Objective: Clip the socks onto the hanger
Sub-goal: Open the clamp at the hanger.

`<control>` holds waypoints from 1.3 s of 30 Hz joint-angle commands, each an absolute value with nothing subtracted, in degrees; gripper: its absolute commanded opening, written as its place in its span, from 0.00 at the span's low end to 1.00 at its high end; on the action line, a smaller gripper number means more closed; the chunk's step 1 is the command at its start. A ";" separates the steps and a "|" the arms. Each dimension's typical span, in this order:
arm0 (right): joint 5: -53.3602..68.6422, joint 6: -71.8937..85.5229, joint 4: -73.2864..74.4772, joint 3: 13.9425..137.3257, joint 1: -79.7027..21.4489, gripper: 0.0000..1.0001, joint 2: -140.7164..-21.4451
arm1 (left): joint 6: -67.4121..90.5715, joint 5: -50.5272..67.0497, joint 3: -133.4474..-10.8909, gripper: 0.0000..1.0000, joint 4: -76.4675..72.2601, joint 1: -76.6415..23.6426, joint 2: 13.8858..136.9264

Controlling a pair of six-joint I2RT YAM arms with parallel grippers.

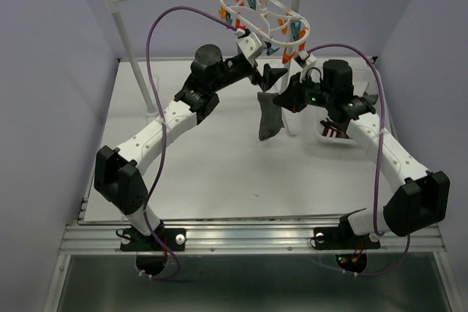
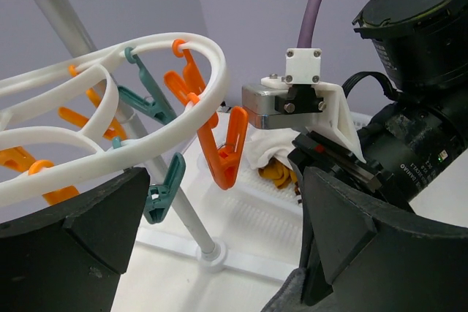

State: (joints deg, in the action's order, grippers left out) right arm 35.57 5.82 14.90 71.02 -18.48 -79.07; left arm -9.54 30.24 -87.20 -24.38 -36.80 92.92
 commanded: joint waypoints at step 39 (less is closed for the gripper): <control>37.44 5.80 10.37 69.43 -18.90 0.03 -76.03 | -15.12 20.22 -80.16 0.99 -31.99 -37.88 87.28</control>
State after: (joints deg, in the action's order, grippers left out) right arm 36.29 5.82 14.11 69.34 -18.48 -78.00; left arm -13.89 22.22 -79.88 -26.57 -37.78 88.77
